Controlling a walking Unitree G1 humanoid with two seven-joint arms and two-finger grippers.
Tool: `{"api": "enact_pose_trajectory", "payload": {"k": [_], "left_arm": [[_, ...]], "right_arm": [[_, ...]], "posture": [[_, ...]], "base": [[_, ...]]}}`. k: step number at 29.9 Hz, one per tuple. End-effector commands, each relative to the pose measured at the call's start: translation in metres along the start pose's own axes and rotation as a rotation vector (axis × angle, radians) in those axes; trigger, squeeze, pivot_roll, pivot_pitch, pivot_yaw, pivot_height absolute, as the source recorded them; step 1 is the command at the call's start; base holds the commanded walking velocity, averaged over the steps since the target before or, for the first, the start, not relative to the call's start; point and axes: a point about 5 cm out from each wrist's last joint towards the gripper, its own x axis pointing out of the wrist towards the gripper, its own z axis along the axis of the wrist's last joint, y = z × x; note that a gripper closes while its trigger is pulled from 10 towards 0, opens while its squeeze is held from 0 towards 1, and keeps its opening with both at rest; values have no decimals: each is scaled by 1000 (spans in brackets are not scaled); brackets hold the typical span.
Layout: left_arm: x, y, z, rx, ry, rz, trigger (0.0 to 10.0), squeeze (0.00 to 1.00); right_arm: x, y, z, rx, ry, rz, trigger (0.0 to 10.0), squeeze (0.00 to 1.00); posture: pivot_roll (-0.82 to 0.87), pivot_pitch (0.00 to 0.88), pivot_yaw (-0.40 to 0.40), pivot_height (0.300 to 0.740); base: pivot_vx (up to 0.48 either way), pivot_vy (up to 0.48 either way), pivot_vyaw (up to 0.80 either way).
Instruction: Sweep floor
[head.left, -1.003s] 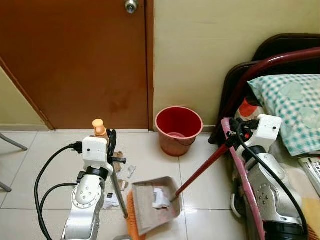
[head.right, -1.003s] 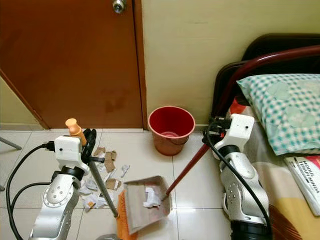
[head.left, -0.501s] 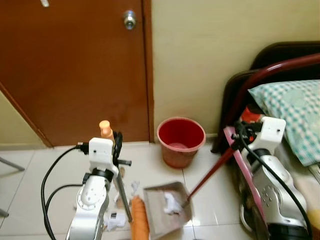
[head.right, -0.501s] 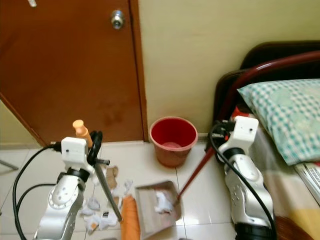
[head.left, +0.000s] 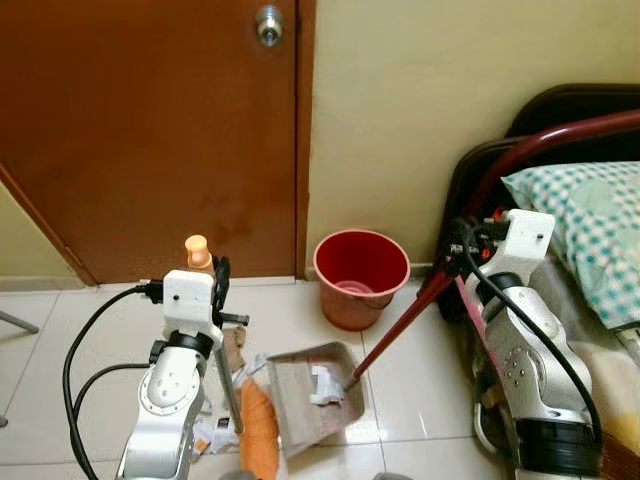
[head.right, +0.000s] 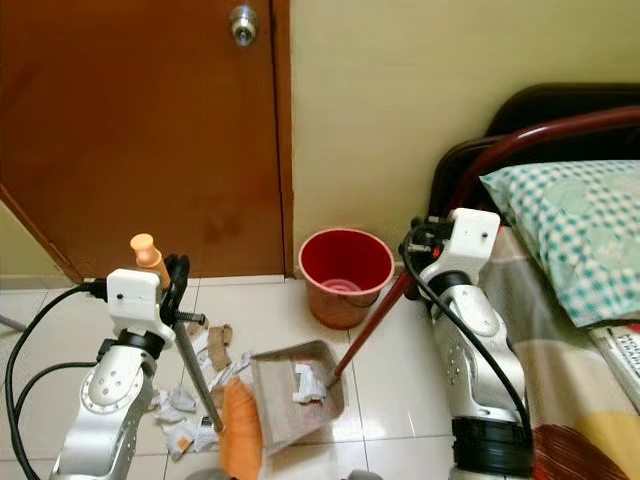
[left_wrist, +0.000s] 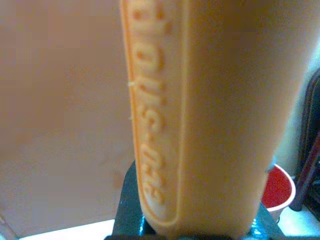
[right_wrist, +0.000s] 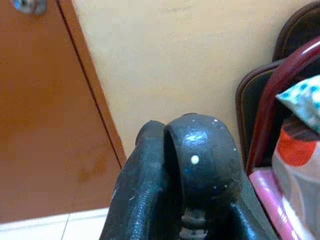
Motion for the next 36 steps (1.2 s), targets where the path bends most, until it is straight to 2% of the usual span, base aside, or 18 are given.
{"api": "enact_pose_trajectory", "payload": {"k": [1,8,10,15,18,23,28,29,32,33,36], "left_arm": [[0,2,3,1,-10,18,10000,0],[-1,2,2,-5,-5,23,10000,0],[1,1,2,-4,-7,22,10000,0],[2,0,2,-5,-8,20,10000,0],[1,-2,2,-8,-9,16,10000,0],[4,-5,3,-12,-13,11,10000,0],[4,-6,3,-13,-15,9,10000,0],[4,-7,3,-13,-15,8,10000,0],[4,-6,4,-12,-16,7,10000,0],[4,-6,4,-12,-17,7,10000,0],[4,-7,4,-12,-18,5,10000,0]], "right_arm": [[5,0,14,16,-62,11,10000,0],[29,12,47,63,-154,53,10000,0],[39,16,68,96,-213,68,10000,0],[50,20,96,111,-296,78,10000,0],[56,25,126,96,-391,80,10000,0],[62,31,165,-19,-533,79,10000,0],[66,34,175,-49,-580,68,10000,0],[67,34,180,-103,-611,57,10000,0],[69,39,183,-168,-649,58,10000,0],[69,44,183,-227,-667,71,10000,0],[69,53,178,-319,-686,92,10000,0]], "posture": [[-18,33,-6,740],[-14,31,-7,740],[-10,27,-9,740],[-7,23,-9,740],[-7,23,-9,740],[1,18,-11,740],[4,18,-11,740],[4,18,-11,740],[11,19,-11,740],[11,19,-9,740],[11,19,-9,740]], "base": [[0,0,0],[0,0,0],[0,0,0],[0,0,0],[0,0,0],[0,0,0],[0,0,0],[0,0,0],[0,0,0],[0,0,0],[0,0,0]]}}
